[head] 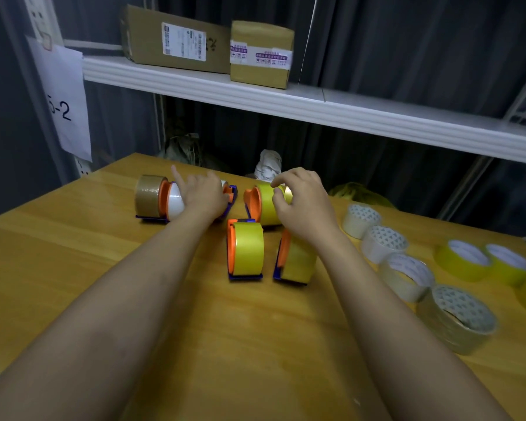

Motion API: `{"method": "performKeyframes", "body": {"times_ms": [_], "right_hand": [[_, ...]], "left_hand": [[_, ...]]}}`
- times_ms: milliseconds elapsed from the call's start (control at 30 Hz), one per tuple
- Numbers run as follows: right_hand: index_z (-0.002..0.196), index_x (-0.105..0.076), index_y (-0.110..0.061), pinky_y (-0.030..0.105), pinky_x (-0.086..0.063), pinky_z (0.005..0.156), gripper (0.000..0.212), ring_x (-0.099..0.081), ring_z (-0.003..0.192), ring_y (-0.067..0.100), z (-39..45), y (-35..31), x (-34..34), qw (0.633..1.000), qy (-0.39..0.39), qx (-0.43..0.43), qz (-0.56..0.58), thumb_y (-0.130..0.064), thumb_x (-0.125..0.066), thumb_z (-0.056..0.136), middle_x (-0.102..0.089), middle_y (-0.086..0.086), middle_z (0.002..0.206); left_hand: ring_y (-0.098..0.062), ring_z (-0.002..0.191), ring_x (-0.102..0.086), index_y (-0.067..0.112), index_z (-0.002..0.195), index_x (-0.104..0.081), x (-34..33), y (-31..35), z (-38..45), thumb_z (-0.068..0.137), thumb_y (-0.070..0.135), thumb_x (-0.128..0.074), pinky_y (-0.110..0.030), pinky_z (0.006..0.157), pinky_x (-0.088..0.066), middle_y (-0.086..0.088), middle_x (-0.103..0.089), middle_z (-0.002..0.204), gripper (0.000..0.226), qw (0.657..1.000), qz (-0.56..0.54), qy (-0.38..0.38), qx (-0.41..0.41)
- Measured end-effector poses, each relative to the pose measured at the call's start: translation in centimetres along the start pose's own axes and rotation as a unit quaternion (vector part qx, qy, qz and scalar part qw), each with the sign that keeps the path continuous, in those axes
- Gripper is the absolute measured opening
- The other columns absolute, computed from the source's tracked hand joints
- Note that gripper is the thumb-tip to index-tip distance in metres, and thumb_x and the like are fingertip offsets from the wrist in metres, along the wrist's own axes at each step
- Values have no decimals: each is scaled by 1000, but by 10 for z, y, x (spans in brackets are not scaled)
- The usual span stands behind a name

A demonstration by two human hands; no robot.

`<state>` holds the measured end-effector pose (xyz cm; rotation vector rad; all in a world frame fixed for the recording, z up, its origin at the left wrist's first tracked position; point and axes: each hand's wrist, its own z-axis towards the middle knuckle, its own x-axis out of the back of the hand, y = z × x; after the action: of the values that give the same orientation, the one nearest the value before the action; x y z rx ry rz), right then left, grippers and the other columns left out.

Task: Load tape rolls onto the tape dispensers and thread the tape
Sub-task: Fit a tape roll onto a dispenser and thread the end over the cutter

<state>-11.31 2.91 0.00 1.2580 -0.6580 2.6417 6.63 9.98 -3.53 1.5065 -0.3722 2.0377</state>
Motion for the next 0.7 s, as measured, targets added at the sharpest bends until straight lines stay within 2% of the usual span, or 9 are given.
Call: {"method": "performKeyframes", "body": {"times_ms": [100,200,267,333,400,500,600,667,700], "right_hand": [[112,-64,-14,31,-39,95,22,-43,119,18,1,3,-4,1000,-2,-4,11,-21,-51,95,-58,1,118],[111,-65,-15,25,-34,94,21,-43,120,17,-2,5,-7,1000,-13,-2,8,-21,-52,95,-57,0,118],[111,-64,-15,24,-32,95,21,-42,122,16,-4,6,-5,1000,-18,-10,16,-20,-52,95,-57,0,120],[110,-65,-15,21,-31,93,21,-41,122,16,-7,6,-2,999,-17,-18,33,-19,-52,95,-57,0,120],[109,-65,-15,19,-30,90,20,-42,120,16,-12,6,2,998,-10,-25,53,-18,-52,95,-58,0,119],[107,-67,-15,18,-29,85,18,-45,116,15,-22,8,10,995,10,-46,93,-17,-54,94,-59,0,115],[106,-67,-16,25,-39,89,16,-51,113,17,-31,10,14,985,47,-66,155,-16,-57,93,-59,-2,111],[117,-62,-18,30,-44,93,24,-52,114,15,-36,9,22,970,76,-97,209,-21,-60,94,-54,-5,116],[128,-55,-19,29,-44,95,36,-51,115,12,-37,9,26,959,84,-122,243,-27,-61,93,-50,-5,122]], "left_hand": [[-29,110,-55,9,104,-57,0,-3,6,90,47,-56,-54,116,2,-10,-65,101,41,1000,-10,14,-2],[-27,100,-59,10,98,-57,-4,-4,6,92,47,-53,-50,116,-2,-7,-63,91,38,996,-53,66,-21],[-29,103,-57,7,105,-56,-4,-2,3,94,44,-51,-46,110,-23,-11,-63,102,38,989,-119,78,-32],[-34,109,-53,4,117,-53,5,-1,-1,95,37,-52,-42,90,-42,-17,-56,119,40,974,-212,76,-19],[-35,114,-50,2,126,-48,20,-2,-7,95,33,-52,-41,87,-43,-19,-51,127,44,961,-257,103,-17],[-34,118,-48,0,130,-46,45,-4,-20,96,32,-51,-38,91,-40,-20,-49,129,46,934,-313,169,-41],[-26,129,-41,2,141,-38,70,-4,-33,97,29,-52,-27,98,-33,-15,-43,140,53,904,-372,200,-65],[-21,131,-39,5,143,-38,86,2,-44,96,28,-54,-17,97,-28,-11,-41,144,54,880,-422,201,-80],[-18,130,-40,7,142,-39,93,6,-51,96,27,-55,-16,96,-28,-9,-42,143,53,868,-450,192,-87]]}}
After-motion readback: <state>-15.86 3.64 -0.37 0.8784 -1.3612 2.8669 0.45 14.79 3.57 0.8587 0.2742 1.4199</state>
